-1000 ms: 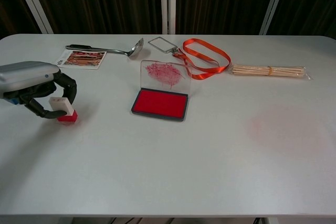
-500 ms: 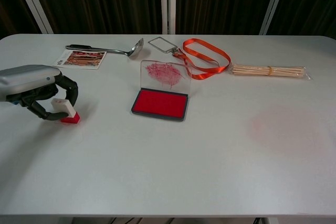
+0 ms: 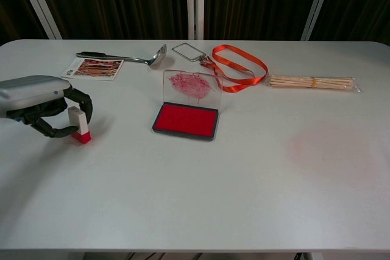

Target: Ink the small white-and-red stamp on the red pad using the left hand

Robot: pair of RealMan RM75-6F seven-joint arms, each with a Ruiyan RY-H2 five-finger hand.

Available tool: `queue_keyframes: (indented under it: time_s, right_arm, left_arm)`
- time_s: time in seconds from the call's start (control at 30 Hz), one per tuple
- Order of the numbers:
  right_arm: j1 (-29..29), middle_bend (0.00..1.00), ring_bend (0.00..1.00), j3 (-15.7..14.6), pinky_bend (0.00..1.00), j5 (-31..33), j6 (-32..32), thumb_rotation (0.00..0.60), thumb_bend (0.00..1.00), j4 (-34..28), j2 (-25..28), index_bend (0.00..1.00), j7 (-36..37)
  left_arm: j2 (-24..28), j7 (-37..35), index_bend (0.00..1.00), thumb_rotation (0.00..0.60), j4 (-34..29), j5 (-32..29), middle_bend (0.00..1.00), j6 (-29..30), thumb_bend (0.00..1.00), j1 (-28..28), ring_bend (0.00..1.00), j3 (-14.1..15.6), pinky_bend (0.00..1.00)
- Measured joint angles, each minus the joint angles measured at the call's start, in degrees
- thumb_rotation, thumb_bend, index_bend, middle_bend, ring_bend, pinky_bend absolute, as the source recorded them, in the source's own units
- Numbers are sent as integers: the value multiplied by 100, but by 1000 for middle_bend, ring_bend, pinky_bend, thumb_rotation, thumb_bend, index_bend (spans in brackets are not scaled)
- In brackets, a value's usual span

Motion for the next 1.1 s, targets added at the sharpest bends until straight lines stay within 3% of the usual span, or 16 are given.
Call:
queue_keyframes:
  time_s: [1.1]
  right_arm:
    - [-2,0,0,-8,0,-10,19,600,229,-15,16,0,-10]
  left_arm:
    - [434,224,408,600,-501,27,385,41,413,95,875,55,957]
